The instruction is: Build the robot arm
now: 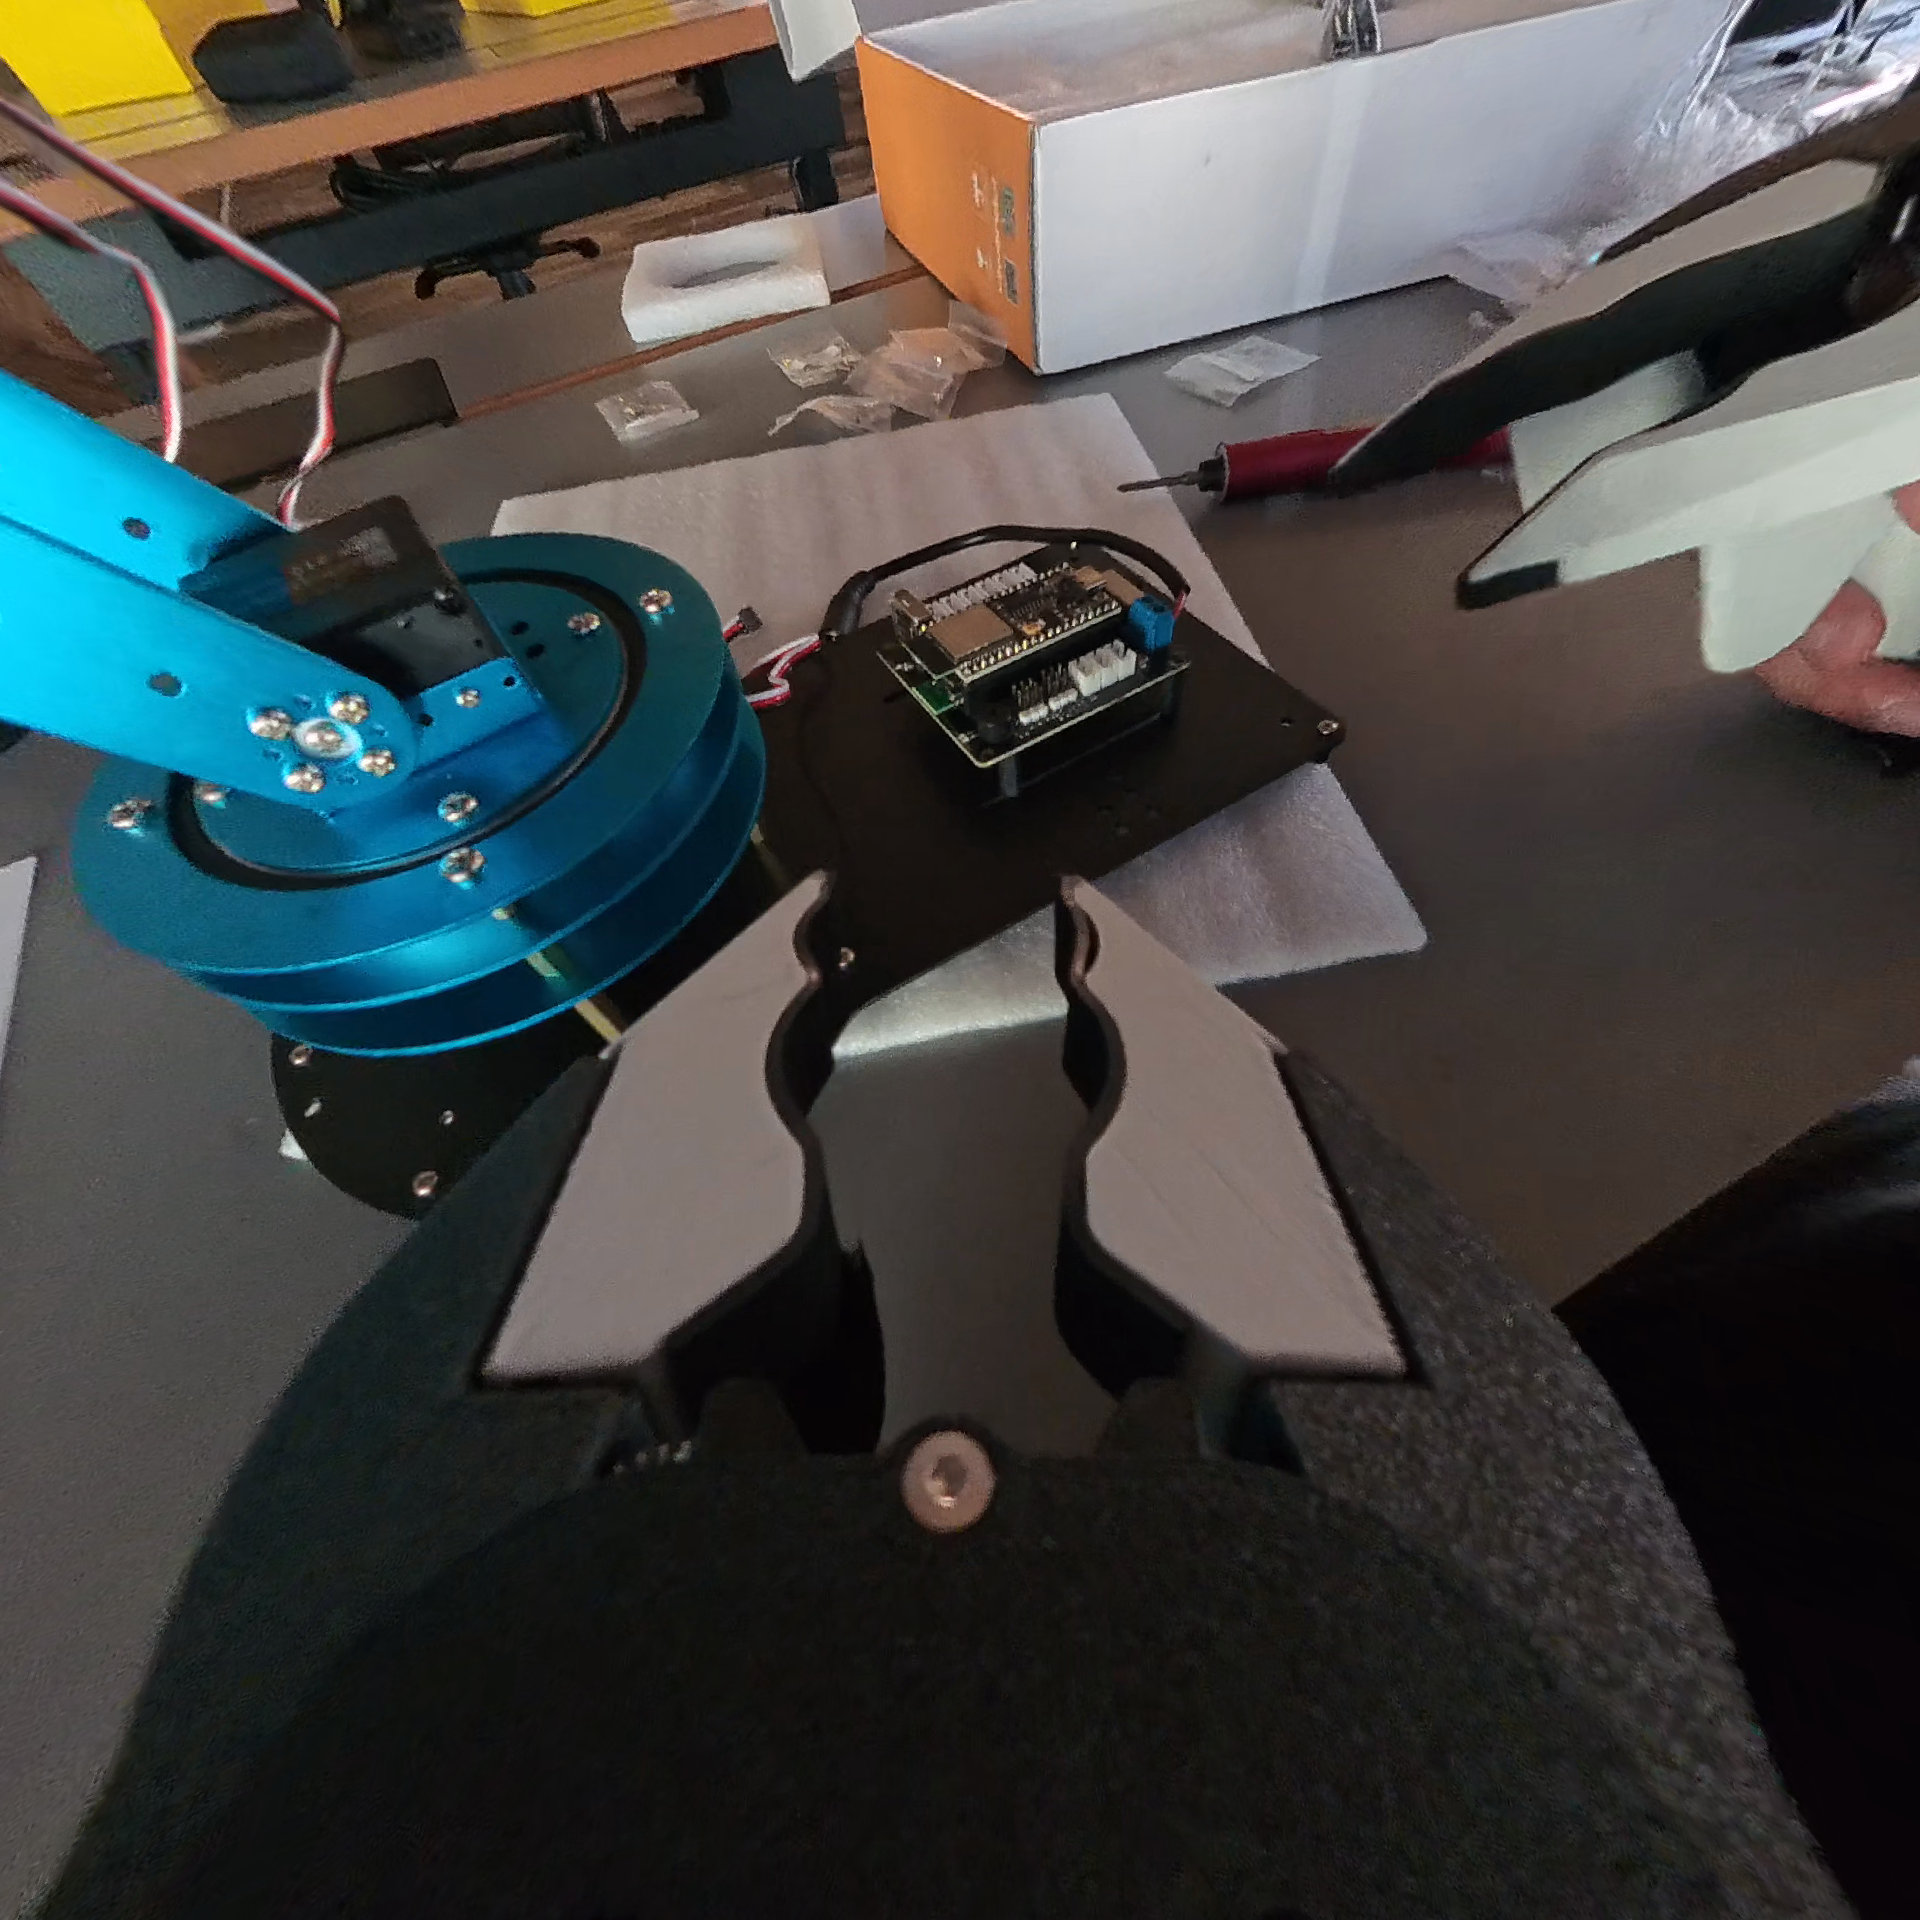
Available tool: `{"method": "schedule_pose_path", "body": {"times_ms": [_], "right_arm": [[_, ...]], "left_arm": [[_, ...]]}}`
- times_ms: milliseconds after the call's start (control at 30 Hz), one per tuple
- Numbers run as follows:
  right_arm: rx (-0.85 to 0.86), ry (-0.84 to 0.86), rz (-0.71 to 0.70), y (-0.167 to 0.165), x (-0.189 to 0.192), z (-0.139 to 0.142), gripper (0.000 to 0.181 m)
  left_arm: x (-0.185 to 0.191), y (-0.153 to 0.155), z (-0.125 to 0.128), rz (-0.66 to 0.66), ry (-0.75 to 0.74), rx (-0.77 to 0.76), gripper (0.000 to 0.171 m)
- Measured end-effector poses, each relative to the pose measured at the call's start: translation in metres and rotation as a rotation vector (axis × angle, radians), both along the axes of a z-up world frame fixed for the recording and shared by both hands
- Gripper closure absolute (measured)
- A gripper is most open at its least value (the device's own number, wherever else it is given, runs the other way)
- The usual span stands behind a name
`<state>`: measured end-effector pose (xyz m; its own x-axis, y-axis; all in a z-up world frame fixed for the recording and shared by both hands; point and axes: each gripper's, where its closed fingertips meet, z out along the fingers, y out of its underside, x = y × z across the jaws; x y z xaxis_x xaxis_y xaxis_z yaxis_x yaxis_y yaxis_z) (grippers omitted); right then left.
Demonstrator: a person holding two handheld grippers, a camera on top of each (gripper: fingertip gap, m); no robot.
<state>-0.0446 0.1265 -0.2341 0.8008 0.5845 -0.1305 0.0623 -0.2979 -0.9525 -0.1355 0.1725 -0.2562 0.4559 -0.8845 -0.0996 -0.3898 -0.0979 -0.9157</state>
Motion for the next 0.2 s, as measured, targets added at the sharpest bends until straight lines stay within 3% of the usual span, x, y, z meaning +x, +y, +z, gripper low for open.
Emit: {"method": "schedule_pose_path", "body": {"times_ms": [200], "right_arm": [[-0.001, -0.028, -0.04, 0.001, 0.009, -0.007, 0.136]], "left_arm": [[-0.002, -0.01, -0.01, -0.043, -0.021, 0.01, 0.132]]}}
